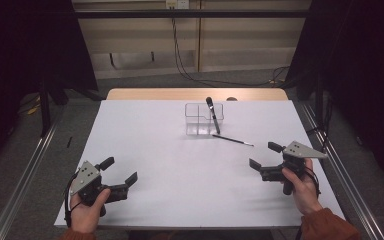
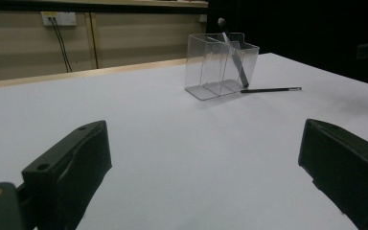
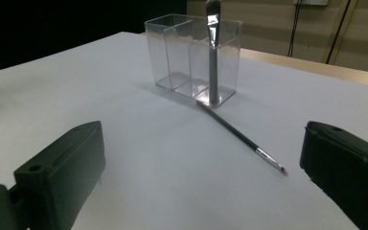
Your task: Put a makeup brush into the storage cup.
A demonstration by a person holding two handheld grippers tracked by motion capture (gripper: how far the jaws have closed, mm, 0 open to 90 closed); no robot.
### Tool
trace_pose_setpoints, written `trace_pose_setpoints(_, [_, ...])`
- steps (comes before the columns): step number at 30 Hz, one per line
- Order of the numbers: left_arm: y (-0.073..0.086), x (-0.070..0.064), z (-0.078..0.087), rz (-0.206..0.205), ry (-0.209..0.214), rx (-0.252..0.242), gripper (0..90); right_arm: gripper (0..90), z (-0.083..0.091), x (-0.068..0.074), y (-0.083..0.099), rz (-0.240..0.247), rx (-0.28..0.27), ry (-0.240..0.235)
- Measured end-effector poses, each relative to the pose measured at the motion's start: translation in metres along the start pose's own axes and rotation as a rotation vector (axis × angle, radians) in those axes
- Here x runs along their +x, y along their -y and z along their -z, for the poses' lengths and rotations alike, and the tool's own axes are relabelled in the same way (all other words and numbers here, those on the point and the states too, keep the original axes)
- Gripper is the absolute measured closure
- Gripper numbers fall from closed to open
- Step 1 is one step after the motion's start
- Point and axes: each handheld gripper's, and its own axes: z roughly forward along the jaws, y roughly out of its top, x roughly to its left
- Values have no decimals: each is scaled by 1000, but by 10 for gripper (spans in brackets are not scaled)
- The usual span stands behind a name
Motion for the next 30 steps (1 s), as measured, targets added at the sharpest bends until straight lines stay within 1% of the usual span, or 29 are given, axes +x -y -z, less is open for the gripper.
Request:
trace_pose_setpoints(2, [0, 0, 0, 0, -1, 2, 39, 19, -3, -2, -3, -6, -7, 4])
trace_pose_setpoints(4, [0, 0, 0, 0, -2, 2, 39, 18, -7, -3, -7, 1, -7, -3])
trace_pose_setpoints(6, [0, 0, 0, 0, -1, 3, 39, 19, -11, -4, -9, 8, -16, 1])
trace_pose_setpoints(7, [0, 0, 0, -1, -2, 2, 39, 19, -13, -5, -11, 8, -14, -6])
trace_pose_setpoints(11, [0, 0, 0, -3, -2, 1, 38, 19, -19, -7, -18, 27, -22, -3])
trace_pose_setpoints(15, [0, 0, 0, -2, -1, 1, 39, 22, -25, -9, -24, 15, -20, -2])
trace_pose_setpoints(18, [0, 0, 0, -4, 5, 2, 37, 27, -29, -11, -28, 18, -1, -14])
trace_pose_setpoints(20, [0, 0, 0, -3, 5, 1, 37, 38, -32, -12, -28, 7, 7, -32])
trace_pose_setpoints(22, [0, 0, 0, -3, 2, 1, 37, 42, -36, -13, -28, 32, 27, -28])
trace_pose_setpoints(25, [0, 0, 0, -3, 3, 1, 37, 43, -40, -16, -32, 20, 38, -38])
trace_pose_setpoints(26, [0, 0, 0, -4, 2, 1, 37, 42, -42, -18, -34, 29, 50, -36])
trace_pose_setpoints(27, [0, 0, 0, -3, 3, 2, 37, 42, -43, -20, -36, 32, 46, -34])
trace_pose_setpoints(28, [0, 0, 0, -4, 3, 2, 37, 39, -44, -21, -38, 19, 48, -39])
trace_pose_setpoints(30, [0, 0, 0, -6, 3, 3, 37, 30, -48, -24, -41, 30, 63, -44])
